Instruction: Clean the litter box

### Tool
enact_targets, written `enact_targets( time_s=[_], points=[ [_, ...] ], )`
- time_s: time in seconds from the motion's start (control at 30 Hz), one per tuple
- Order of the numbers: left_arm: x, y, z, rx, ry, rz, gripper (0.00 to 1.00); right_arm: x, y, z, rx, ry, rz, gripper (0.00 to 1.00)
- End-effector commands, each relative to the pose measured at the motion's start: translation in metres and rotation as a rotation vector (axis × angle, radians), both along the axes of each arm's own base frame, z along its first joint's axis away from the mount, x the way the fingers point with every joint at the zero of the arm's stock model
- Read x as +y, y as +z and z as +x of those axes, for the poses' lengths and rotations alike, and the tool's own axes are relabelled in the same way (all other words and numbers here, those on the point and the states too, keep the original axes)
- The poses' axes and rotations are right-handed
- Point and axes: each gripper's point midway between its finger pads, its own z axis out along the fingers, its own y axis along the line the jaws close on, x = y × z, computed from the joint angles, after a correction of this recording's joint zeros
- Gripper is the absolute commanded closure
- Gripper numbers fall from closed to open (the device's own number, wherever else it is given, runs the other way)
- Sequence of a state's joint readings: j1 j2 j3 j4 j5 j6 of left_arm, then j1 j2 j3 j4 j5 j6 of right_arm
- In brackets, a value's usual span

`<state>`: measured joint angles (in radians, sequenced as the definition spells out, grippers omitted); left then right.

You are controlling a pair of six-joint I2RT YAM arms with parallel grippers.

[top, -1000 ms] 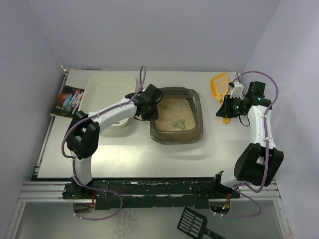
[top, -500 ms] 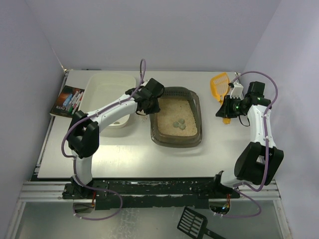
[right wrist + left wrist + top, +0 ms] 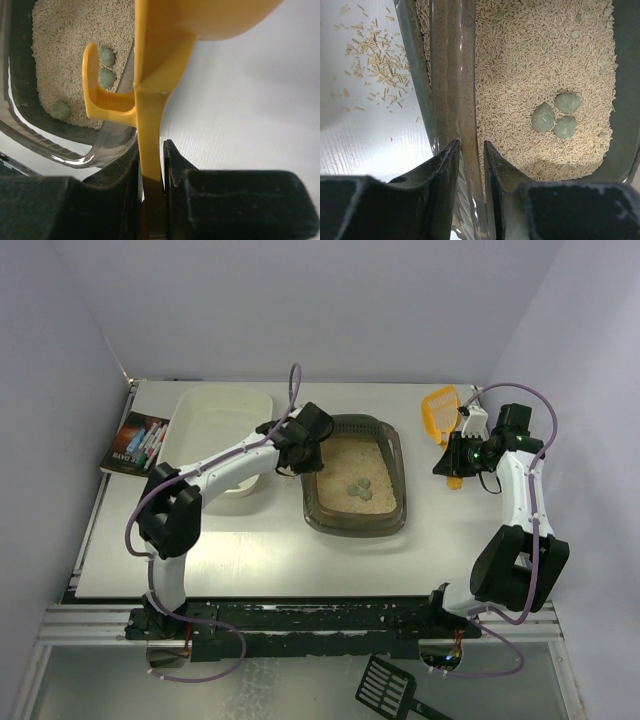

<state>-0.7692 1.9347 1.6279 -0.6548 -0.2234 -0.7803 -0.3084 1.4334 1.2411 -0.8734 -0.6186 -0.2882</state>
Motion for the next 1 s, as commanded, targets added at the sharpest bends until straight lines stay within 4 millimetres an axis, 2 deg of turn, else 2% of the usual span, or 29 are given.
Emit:
enact_targets(
  time_s=[0.0,0.17,0.47,0.67,0.83,0.93,0.97],
  points=[
    [-0.008,-0.006,-0.001,-0.021,-0.038,0.029,0.64,-0.003,0.009,0.005,-0.029,0.002,0.002,1.0],
    [-0.013,-0.011,-0.003,-0.016,-0.06,0.048,0.67,-0.004,0.008,0.006,-0.027,0.001,-0.003,1.0],
    [-0.01,-0.016,-0.005,-0.04,-0.058,0.088,0.64,-0.004,0.009,0.007,-0.029,0.008,0.003,1.0],
    [-0.014,-0.02,-0.008,-0.035,-0.088,0.104,0.56,-0.003,0.01,0.007,-0.03,0.012,0.006,1.0],
    [-0.016,-0.024,-0.011,-0.033,-0.105,0.117,0.66,-0.003,0.009,0.006,-0.032,0.01,0.003,1.0],
    [-0.017,-0.022,-0.01,-0.039,-0.103,0.12,0.86,-0.003,0.008,0.005,-0.034,0.009,0.0,1.0],
    [-0.017,-0.02,-0.01,-0.042,-0.103,0.121,0.89,-0.003,0.008,0.005,-0.034,0.009,0.0,1.0]
  ],
)
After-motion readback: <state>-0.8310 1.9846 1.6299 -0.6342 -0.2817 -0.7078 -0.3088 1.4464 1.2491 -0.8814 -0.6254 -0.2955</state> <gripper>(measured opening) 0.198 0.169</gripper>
